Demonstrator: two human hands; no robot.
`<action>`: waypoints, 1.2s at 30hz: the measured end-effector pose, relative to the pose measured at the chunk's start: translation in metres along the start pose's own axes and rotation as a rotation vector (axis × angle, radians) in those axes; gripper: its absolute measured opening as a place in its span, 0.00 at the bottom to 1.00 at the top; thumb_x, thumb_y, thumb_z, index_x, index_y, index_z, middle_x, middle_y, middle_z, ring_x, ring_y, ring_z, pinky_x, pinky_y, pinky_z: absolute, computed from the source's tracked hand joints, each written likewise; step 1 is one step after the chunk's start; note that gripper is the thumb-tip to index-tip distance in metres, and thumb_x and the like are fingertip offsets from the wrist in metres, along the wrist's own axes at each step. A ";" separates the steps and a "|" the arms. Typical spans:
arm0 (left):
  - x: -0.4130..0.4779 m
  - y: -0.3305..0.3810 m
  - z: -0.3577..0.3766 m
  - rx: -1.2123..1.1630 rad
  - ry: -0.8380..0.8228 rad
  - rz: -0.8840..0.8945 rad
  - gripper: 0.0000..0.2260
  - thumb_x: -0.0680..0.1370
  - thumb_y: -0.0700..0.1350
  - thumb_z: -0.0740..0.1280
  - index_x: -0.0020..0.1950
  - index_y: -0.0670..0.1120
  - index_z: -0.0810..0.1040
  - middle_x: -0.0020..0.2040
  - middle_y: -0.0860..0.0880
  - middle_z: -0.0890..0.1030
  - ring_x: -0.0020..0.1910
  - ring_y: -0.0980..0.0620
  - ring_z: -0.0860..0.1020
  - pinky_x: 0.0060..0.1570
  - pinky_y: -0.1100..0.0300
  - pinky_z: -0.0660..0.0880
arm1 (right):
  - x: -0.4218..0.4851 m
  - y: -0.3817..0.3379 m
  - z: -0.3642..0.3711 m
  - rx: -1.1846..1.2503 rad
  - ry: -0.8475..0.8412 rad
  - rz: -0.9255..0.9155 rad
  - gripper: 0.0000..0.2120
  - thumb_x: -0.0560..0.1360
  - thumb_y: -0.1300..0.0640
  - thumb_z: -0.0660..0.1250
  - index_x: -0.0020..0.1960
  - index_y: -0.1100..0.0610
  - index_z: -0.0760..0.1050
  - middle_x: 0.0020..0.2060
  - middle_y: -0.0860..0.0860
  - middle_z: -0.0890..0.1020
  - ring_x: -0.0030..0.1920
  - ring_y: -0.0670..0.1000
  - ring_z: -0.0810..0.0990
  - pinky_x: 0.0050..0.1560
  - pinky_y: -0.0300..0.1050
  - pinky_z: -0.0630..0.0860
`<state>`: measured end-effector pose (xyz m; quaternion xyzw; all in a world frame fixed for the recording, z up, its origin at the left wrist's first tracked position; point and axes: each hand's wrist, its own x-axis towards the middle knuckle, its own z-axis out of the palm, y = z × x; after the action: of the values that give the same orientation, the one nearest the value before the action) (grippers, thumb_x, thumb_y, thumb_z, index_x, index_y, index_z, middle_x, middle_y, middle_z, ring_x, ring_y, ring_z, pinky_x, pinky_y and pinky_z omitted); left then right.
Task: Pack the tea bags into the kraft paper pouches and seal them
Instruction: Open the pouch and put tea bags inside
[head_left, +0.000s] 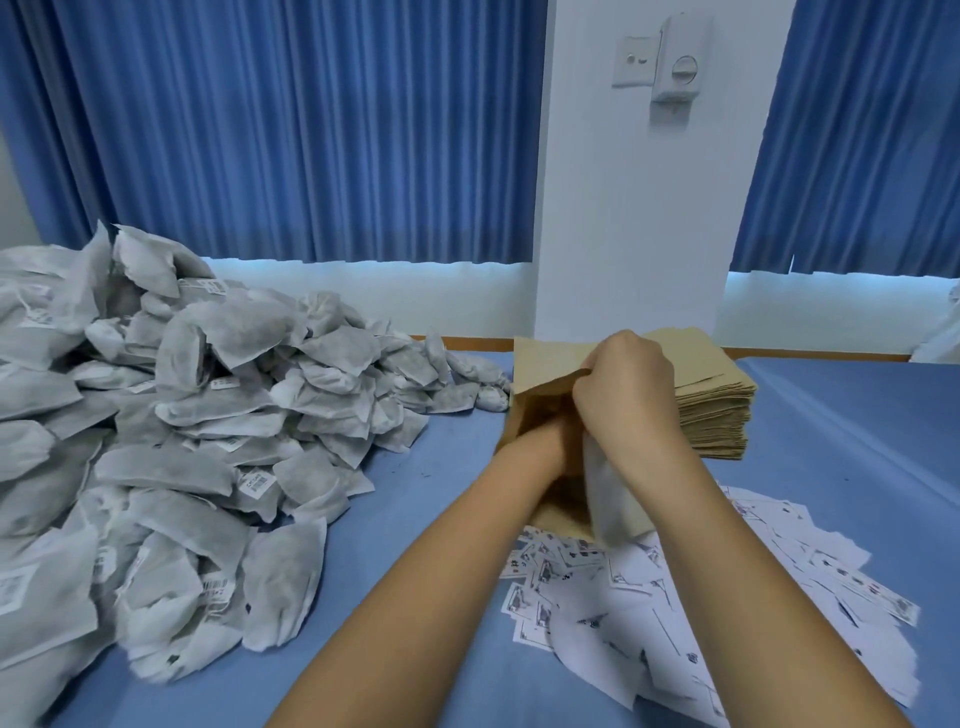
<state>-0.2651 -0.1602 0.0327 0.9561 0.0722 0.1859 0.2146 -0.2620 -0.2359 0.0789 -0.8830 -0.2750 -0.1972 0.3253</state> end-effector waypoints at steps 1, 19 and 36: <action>-0.005 0.008 -0.002 -0.089 -0.096 -0.050 0.14 0.82 0.37 0.57 0.68 0.37 0.69 0.67 0.38 0.71 0.66 0.46 0.70 0.55 0.67 0.70 | 0.002 0.002 0.000 -0.018 0.003 0.018 0.06 0.69 0.70 0.59 0.35 0.62 0.68 0.31 0.57 0.70 0.38 0.60 0.67 0.36 0.44 0.63; -0.159 -0.123 0.009 0.544 0.202 -1.040 0.16 0.79 0.37 0.57 0.66 0.45 0.69 0.67 0.36 0.68 0.63 0.39 0.68 0.56 0.54 0.71 | -0.024 -0.016 0.029 0.032 -0.023 0.030 0.07 0.71 0.71 0.59 0.40 0.64 0.74 0.39 0.61 0.75 0.47 0.63 0.78 0.39 0.43 0.65; -0.069 -0.011 0.009 0.200 0.293 -0.063 0.09 0.76 0.33 0.61 0.52 0.38 0.78 0.51 0.41 0.78 0.54 0.43 0.75 0.46 0.56 0.69 | -0.009 -0.009 -0.004 0.112 -0.029 0.010 0.13 0.70 0.68 0.58 0.48 0.65 0.80 0.43 0.61 0.82 0.45 0.60 0.80 0.47 0.51 0.79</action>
<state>-0.3261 -0.1683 -0.0018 0.9326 0.1506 0.3085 0.1114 -0.2748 -0.2363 0.0816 -0.8676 -0.2858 -0.1668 0.3710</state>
